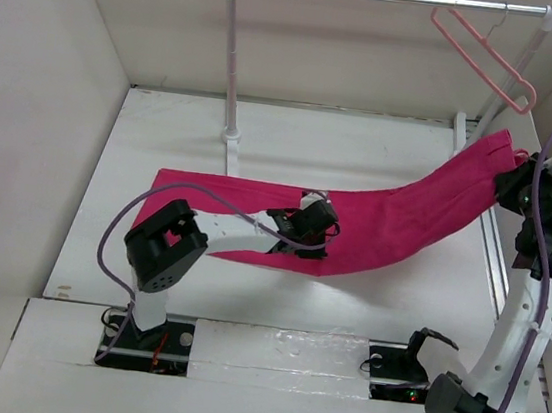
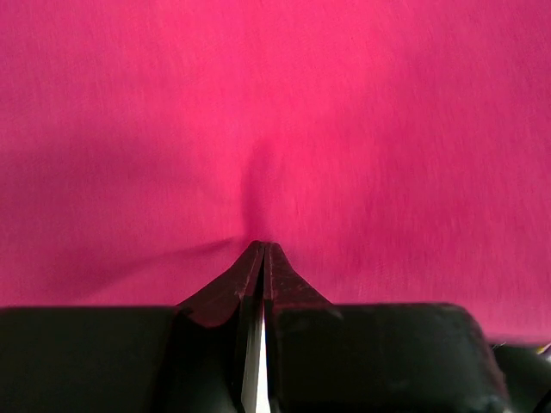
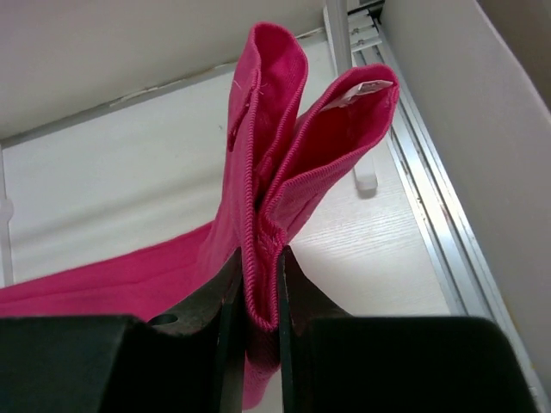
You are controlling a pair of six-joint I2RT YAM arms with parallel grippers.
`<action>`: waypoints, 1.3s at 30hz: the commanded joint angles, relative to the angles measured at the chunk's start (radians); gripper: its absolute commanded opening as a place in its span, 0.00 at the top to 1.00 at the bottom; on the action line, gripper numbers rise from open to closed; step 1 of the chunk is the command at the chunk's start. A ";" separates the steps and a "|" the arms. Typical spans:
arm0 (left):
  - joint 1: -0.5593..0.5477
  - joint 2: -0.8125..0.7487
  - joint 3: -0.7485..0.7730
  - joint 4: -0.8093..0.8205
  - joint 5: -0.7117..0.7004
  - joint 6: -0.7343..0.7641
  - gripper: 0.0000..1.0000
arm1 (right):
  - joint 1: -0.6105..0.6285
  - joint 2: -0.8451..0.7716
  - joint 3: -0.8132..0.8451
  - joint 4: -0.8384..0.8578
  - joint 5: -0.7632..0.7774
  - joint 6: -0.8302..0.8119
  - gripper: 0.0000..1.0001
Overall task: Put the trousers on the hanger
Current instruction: Fold the trousers at the center of the board.
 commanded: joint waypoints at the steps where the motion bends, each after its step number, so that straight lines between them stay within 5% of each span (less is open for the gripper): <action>1: -0.007 0.089 0.097 0.041 0.046 -0.054 1.00 | 0.058 0.014 0.197 -0.054 0.173 -0.068 1.00; 4: -0.034 0.126 0.121 0.093 0.107 -0.065 1.00 | 0.084 0.038 0.293 -0.062 0.161 -0.073 1.00; 9: -0.079 0.265 0.287 0.018 0.152 -0.048 1.00 | 0.196 0.045 0.227 0.023 0.034 -0.052 1.00; 14: -0.047 0.168 0.190 -0.016 0.109 -0.043 1.00 | 0.596 0.109 0.198 0.085 0.208 -0.007 1.00; 21: 0.346 -0.554 -0.113 -0.161 -0.084 0.011 1.00 | 0.963 0.322 0.294 0.173 0.374 0.037 1.00; 24: 0.629 -0.768 -0.118 -0.253 -0.066 0.105 1.00 | 1.072 0.450 0.379 0.201 0.396 0.043 1.00; 25: 0.773 -0.803 -0.112 -0.267 -0.019 0.127 1.00 | 1.100 0.485 0.430 0.214 0.399 0.048 1.00; 27: 0.890 -0.868 -0.084 -0.324 0.009 0.154 1.00 | 1.178 0.601 0.486 0.221 0.396 0.054 1.00; 32: 0.917 -0.896 0.026 -0.392 -0.112 0.144 0.99 | 1.344 0.862 0.658 0.254 0.344 0.094 1.00; 34: 0.917 -0.882 0.089 -0.431 -0.158 0.148 0.98 | 1.423 0.948 0.673 0.311 0.275 0.131 0.81; 35: 0.917 -0.859 0.184 -0.471 -0.213 0.169 0.95 | 1.457 1.084 0.722 0.317 0.167 0.152 0.42; 36: 0.917 -0.859 0.184 -0.471 -0.229 0.170 0.95 | 1.473 1.085 0.722 0.299 0.166 0.152 0.42; 38: 0.917 -0.839 0.237 -0.481 -0.236 0.188 0.91 | 1.484 1.185 0.803 0.241 0.097 0.146 0.18; 39: 0.917 -0.835 0.238 -0.481 -0.230 0.187 0.90 | 1.484 1.202 0.816 0.171 0.084 0.122 0.18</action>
